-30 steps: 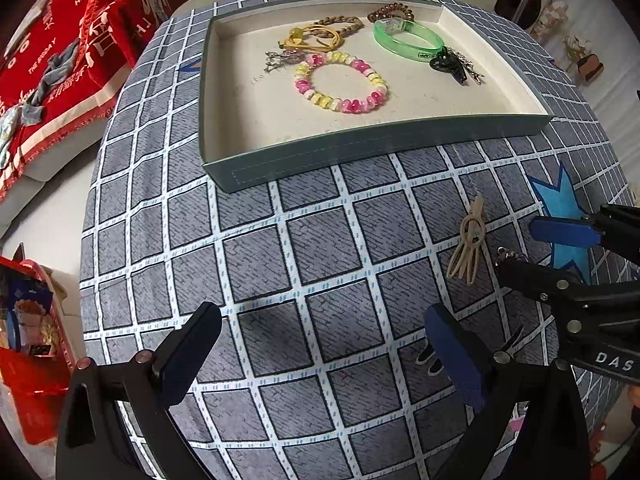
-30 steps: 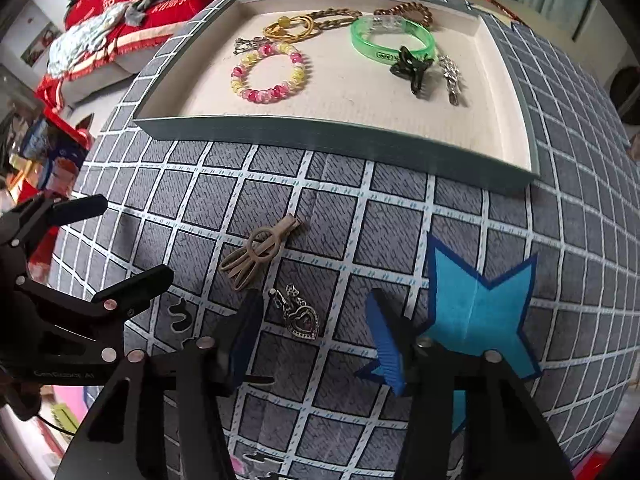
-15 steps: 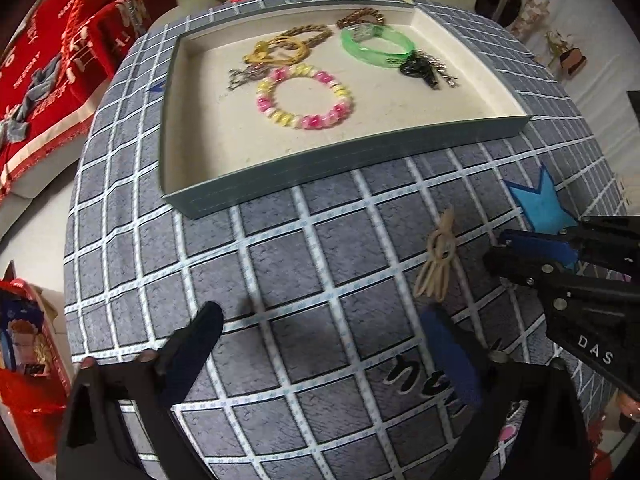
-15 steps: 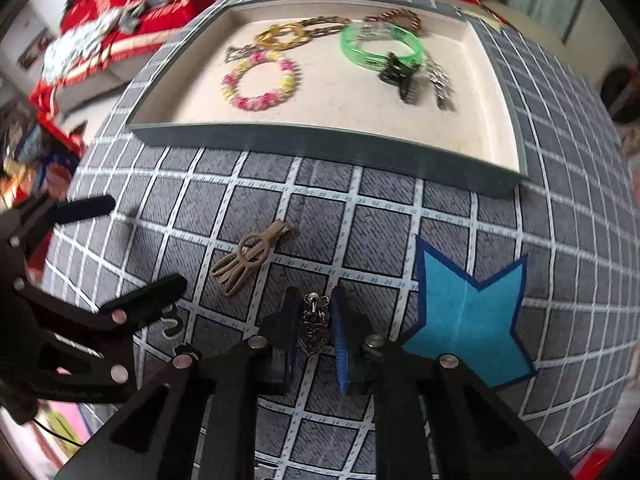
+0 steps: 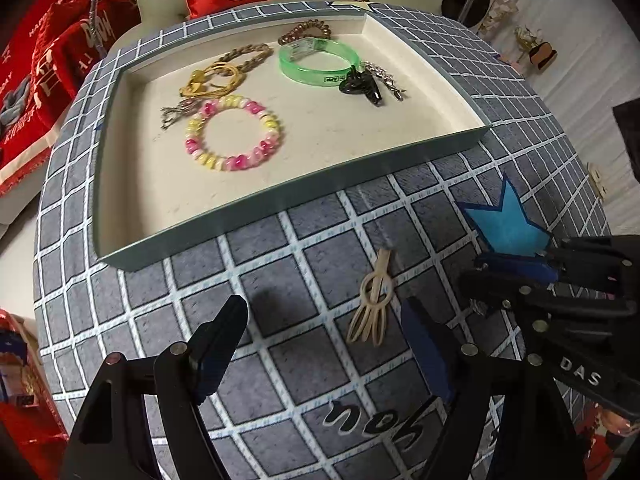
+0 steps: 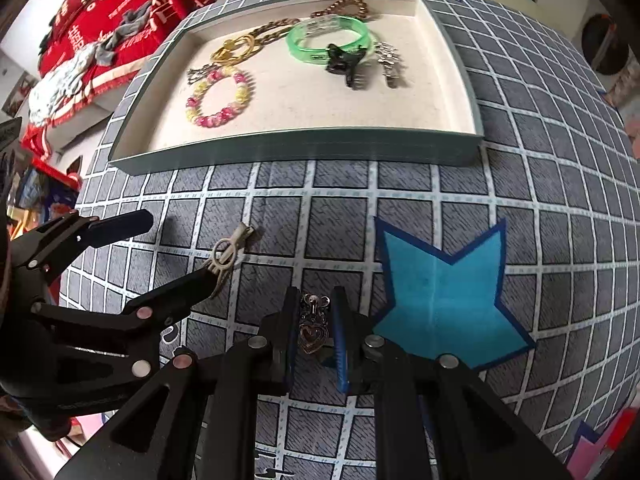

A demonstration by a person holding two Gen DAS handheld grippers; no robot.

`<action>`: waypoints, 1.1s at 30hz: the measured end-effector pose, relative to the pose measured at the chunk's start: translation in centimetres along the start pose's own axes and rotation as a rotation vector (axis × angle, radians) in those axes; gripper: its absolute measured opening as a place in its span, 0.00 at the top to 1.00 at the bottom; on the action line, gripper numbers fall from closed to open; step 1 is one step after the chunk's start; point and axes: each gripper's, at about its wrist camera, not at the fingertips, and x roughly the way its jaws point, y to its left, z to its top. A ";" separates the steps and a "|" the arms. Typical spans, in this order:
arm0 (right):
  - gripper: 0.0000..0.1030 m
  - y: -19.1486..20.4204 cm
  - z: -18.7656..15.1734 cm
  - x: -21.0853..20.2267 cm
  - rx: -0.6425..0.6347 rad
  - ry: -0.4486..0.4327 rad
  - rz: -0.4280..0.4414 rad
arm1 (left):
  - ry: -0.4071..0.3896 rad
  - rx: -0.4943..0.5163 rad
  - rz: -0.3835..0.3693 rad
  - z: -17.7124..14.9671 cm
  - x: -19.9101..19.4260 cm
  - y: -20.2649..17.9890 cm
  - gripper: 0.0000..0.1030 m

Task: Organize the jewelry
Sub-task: 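Grasp the silver heart pendant with the right tool while the left tool grasps the tan fork-shaped hair clip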

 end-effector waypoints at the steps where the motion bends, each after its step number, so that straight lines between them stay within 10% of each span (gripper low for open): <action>1: 0.84 0.3 -0.2 0.1 0.006 0.001 -0.001 | 0.003 -0.001 0.000 0.1 0.2 0.0 0.10; 13: 0.84 -1.8 -1.0 -0.9 0.068 0.000 -0.009 | 0.000 0.071 0.070 0.9 1.4 -3.0 0.18; 19: 0.84 -2.3 -1.2 -1.3 0.085 -0.001 -0.012 | -0.012 0.146 0.055 1.1 0.9 -4.5 0.67; 33: 0.84 -2.4 -1.5 -1.7 0.109 0.009 -0.008 | -0.009 -0.056 0.007 -0.7 -1.3 -0.4 0.67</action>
